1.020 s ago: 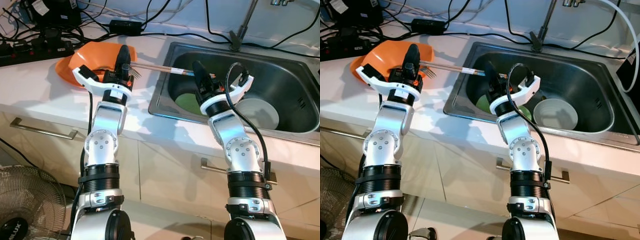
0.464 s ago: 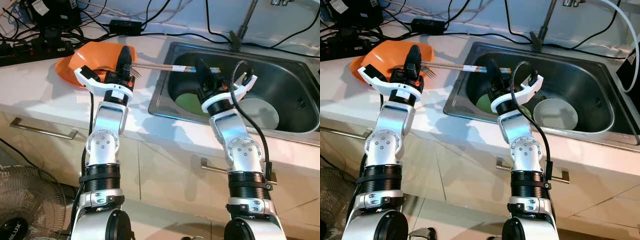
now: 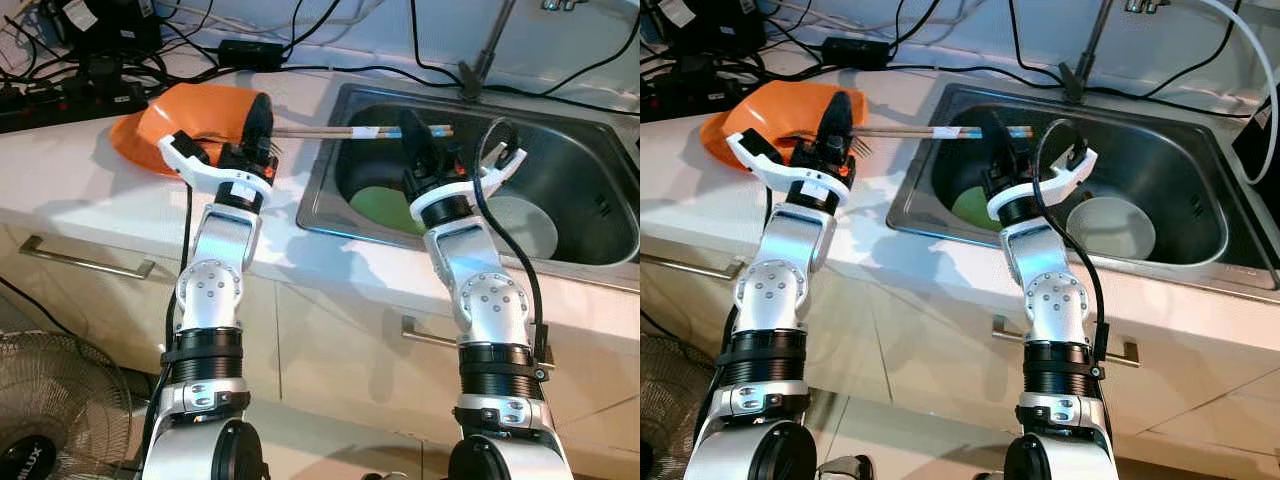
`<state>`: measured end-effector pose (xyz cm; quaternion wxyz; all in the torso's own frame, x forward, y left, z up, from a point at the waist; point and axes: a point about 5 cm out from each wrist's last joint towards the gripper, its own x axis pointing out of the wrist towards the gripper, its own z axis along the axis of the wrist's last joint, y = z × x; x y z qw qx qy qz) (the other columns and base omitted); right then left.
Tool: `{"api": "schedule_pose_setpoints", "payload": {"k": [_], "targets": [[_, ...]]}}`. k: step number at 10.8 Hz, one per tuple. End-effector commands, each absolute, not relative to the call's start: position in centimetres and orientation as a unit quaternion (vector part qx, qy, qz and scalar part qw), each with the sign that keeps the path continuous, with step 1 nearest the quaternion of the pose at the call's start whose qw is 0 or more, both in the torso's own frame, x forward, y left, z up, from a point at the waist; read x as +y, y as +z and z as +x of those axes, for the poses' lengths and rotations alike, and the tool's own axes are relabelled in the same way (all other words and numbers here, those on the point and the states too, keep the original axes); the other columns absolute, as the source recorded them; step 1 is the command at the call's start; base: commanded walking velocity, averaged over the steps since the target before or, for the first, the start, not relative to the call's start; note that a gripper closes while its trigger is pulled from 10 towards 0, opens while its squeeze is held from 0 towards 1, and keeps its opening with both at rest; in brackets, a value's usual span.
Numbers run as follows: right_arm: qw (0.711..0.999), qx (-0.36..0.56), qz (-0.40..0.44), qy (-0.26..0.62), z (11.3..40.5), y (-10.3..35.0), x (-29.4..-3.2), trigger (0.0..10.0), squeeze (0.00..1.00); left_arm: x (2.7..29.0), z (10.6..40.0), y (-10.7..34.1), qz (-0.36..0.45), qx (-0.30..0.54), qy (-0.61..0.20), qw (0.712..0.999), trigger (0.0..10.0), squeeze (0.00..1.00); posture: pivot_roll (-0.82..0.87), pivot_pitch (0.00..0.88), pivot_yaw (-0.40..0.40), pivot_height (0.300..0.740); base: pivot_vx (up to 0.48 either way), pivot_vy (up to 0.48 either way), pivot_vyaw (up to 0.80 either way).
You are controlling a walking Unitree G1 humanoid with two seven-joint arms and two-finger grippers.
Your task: Kitchen organization
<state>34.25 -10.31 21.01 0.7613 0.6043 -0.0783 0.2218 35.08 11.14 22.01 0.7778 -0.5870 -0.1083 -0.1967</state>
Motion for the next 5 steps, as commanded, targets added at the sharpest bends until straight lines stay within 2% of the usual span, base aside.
{"api": "schedule_pose_setpoints", "payload": {"k": [1, 5], "targets": [[0.741, -0.051, 0.637, 0.205, 34.00, 19.85, -8.54, 0.0, 0.00, 8.12, 34.44, 23.04, -0.594, -0.102, -0.243, 0.760, 10.0, 1.00, 0.07, 0.070, -0.042, 0.740, 0.000, 0.000, 0.00], [0.730, -0.061, 0.654, 0.188, 34.32, 19.86, -9.27, 0.0, 0.00, 8.16, 34.15, 22.95, -0.576, -0.098, -0.247, 0.773, 10.0, 1.00, 0.07, 0.070, -0.041, 0.740, 0.000, 0.000, 0.00]]}}
